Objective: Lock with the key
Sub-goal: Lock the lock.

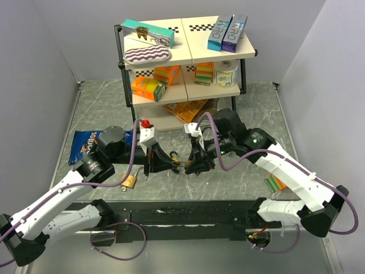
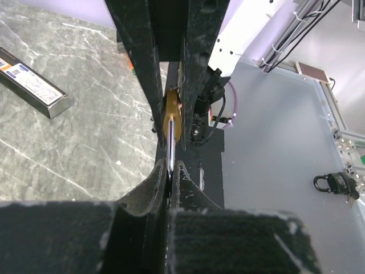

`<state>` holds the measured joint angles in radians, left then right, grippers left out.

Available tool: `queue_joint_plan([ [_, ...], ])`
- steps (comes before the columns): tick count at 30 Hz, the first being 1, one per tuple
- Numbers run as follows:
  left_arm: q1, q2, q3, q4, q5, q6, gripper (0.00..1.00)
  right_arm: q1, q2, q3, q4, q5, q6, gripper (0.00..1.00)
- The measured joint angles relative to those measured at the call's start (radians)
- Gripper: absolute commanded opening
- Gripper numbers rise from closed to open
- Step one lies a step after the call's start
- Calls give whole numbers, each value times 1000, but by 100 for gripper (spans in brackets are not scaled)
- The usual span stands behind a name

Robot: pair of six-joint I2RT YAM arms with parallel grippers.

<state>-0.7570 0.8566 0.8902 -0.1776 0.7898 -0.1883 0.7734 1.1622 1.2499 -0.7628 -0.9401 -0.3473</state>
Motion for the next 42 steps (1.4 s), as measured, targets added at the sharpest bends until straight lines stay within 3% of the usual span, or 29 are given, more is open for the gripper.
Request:
queue_joint_plan([
  [14,-48,27,-61,118,-28,-117,1,2,8,3,-40,6,61,0],
  [22,-41,14,-82,115,-23,-112,1,3,23,3,-76,9,48,1],
  [24,-13,-6,-100,126,-1,-104,1,1,26,2,-61,10,36,39],
  [25,1,-13,-103,127,1,-96,1,-6,29,2,-47,8,30,66],
  [26,14,-21,-104,124,6,-83,1,-9,32,2,-40,5,27,70],
  [30,82,-50,-105,34,37,-6,1,-48,31,3,-48,-2,-22,75],
  [42,140,-57,-105,-95,132,103,1,-124,-21,1,-108,18,-70,68],
])
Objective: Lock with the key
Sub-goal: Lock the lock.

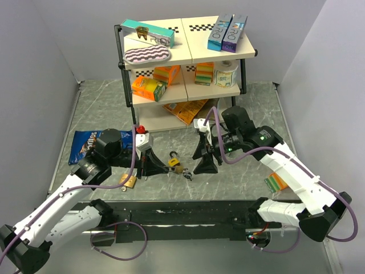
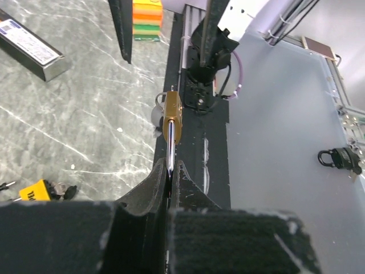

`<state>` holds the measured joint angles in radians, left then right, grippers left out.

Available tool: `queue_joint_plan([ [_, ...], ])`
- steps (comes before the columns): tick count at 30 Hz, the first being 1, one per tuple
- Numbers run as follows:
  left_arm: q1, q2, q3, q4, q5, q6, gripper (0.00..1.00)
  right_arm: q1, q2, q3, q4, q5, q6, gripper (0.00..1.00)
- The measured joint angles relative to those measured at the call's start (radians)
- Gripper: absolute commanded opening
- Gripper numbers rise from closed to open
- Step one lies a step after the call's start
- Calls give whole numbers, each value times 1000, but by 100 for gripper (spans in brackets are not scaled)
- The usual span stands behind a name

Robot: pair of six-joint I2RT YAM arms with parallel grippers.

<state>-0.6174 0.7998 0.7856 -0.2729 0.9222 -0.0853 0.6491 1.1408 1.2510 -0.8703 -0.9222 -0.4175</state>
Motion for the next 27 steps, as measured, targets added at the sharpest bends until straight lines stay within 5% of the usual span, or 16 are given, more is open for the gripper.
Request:
queue_joint_plan([
  [11,-9,18,0,50,23,-18,1,51,33,-1,66,-8,54,55],
  [20,-17,18,0,66,18,-32,1,67,44,-17,79,-11,57,26],
  [24,-17,18,-1,66,5,-33,1,67,43,-29,84,-13,56,1],
  [27,-17,18,-8,66,-5,-33,1,66,43,-37,84,-11,54,0],
])
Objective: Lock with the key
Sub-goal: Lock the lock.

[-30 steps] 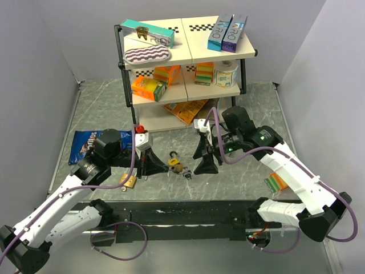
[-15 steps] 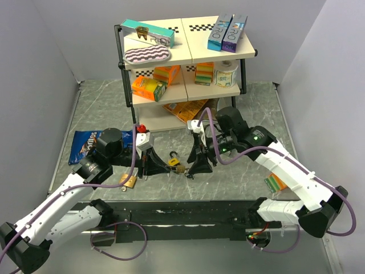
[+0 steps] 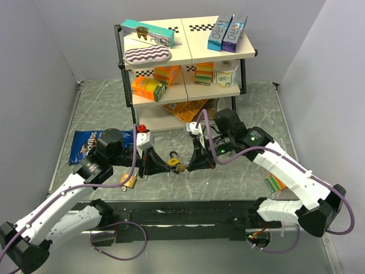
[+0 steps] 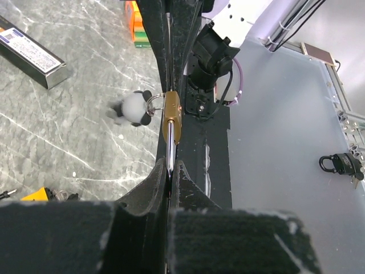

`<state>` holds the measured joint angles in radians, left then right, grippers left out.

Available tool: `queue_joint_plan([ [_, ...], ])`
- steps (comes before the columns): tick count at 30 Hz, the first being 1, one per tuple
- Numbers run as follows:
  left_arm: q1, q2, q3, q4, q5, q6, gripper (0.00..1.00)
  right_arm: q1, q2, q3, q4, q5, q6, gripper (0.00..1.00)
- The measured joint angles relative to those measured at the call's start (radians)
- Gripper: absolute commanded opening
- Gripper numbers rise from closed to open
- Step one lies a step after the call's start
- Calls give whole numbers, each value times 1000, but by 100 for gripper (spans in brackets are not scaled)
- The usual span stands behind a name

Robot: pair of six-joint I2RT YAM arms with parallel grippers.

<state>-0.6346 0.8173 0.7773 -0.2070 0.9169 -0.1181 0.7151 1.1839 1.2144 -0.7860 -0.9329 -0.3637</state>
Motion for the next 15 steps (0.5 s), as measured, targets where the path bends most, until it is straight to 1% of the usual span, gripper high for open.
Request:
queue_joint_plan([
  [5,5,-5,-5,-3,-13,10,1,-39,-8,-20,0,-17,-6,0],
  [15,67,-29,-41,-57,-14,77,1,-253,-22,-75,-67,-25,-115,0],
])
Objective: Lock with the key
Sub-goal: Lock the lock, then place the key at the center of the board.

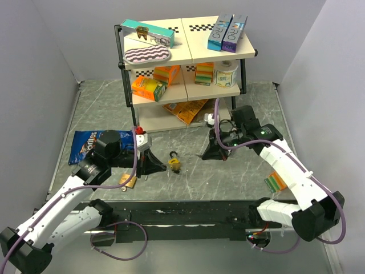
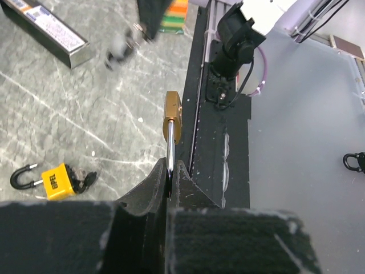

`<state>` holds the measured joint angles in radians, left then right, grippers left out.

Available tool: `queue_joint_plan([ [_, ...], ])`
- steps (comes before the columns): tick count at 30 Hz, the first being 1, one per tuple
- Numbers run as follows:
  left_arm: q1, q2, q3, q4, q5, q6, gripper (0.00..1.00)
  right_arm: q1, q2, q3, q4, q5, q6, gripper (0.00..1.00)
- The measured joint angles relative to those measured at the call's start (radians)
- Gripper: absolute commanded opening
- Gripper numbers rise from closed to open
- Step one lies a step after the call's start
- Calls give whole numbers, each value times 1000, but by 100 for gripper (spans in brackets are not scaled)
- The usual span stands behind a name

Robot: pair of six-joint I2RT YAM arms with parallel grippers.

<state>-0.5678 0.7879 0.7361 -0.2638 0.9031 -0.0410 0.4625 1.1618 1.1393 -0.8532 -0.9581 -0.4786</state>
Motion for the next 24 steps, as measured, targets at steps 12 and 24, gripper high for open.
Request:
queue_joint_plan([
  [12,4,23,-35,-5,-34,45,1,-74,188,-98,312,340,67,0],
  [24,5,-9,-98,-7,-96,60,1,-84,469,-73,460,508,72,0],
])
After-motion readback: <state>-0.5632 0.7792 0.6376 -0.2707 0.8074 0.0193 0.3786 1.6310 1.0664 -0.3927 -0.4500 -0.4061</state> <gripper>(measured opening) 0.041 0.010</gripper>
